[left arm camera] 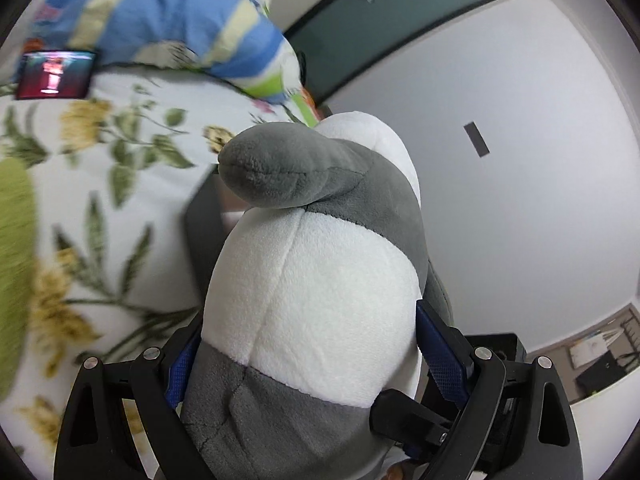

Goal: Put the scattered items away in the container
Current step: 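Carry the panda with both tools over the box and lower it beside the frog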

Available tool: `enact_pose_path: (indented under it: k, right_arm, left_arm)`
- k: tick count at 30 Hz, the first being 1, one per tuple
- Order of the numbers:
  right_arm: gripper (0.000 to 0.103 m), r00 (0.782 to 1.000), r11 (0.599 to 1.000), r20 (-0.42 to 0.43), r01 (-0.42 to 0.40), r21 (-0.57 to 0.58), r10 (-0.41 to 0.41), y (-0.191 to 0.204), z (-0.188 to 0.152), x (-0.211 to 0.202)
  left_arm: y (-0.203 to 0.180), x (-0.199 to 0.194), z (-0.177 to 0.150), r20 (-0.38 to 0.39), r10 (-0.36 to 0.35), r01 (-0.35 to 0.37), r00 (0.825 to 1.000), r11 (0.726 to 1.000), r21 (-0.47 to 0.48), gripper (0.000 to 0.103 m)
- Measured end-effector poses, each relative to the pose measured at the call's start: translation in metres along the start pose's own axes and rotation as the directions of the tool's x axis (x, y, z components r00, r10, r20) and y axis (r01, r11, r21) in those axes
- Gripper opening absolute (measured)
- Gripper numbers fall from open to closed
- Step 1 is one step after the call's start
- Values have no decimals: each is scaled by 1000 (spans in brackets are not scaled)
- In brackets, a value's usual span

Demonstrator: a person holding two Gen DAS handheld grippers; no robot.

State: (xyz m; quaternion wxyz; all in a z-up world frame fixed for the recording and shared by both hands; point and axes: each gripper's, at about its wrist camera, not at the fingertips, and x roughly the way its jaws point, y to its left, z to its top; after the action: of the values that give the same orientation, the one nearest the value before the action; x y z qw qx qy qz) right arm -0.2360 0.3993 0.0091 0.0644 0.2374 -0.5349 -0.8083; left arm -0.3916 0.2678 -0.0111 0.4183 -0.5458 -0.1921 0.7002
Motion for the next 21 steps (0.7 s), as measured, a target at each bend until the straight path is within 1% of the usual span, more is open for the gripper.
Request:
enact_pose_path:
  k: [2, 4, 7, 9, 11, 12, 15, 17, 18, 21]
  right_arm:
    - [75, 999, 1000, 35, 15, 16, -15, -10, 13, -8]
    - [75, 997, 999, 68, 26, 48, -29, -20, 23, -16]
    - [76, 990, 994, 113, 74, 76, -83, -30, 30, -27]
    - [77, 981, 988, 130, 133, 80, -142, -36, 33, -32]
    - [77, 969, 974, 128, 200, 110, -213, -44, 30, -28]
    - [77, 961, 964, 126, 230, 137, -247, -49, 25, -23]
    - [80, 939, 942, 120, 307, 134, -322, -49, 25, -20]
    - [84, 930, 935, 120, 332, 124, -346, -43, 21, -20]
    - [85, 925, 930, 119, 349, 115, -361, -37, 19, -20]
    - [89, 903, 913, 142, 398, 87, -407, -27, 5, -25]
  left_arm:
    - [-9, 21, 9, -20, 2, -2, 1000, 1000, 8, 93]
    - [-19, 38, 12, -35, 23, -23, 999, 999, 23, 93]
    - [-23, 62, 22, -55, 53, -51, 997, 998, 35, 93]
    - [-21, 78, 28, -71, 91, -88, 993, 995, 42, 93]
    - [-11, 93, 29, -89, 120, -118, 989, 993, 22, 94]
    - [-5, 97, 26, -88, 122, -122, 989, 993, 4, 97]
    - [2, 92, 18, -35, 99, -99, 994, 995, 2, 99]
    - [6, 79, 17, -24, 90, -91, 996, 995, -28, 99]
    - [7, 72, 17, -22, 86, -87, 996, 995, -39, 99]
    - [5, 50, 14, -4, 77, -77, 997, 997, -31, 99]
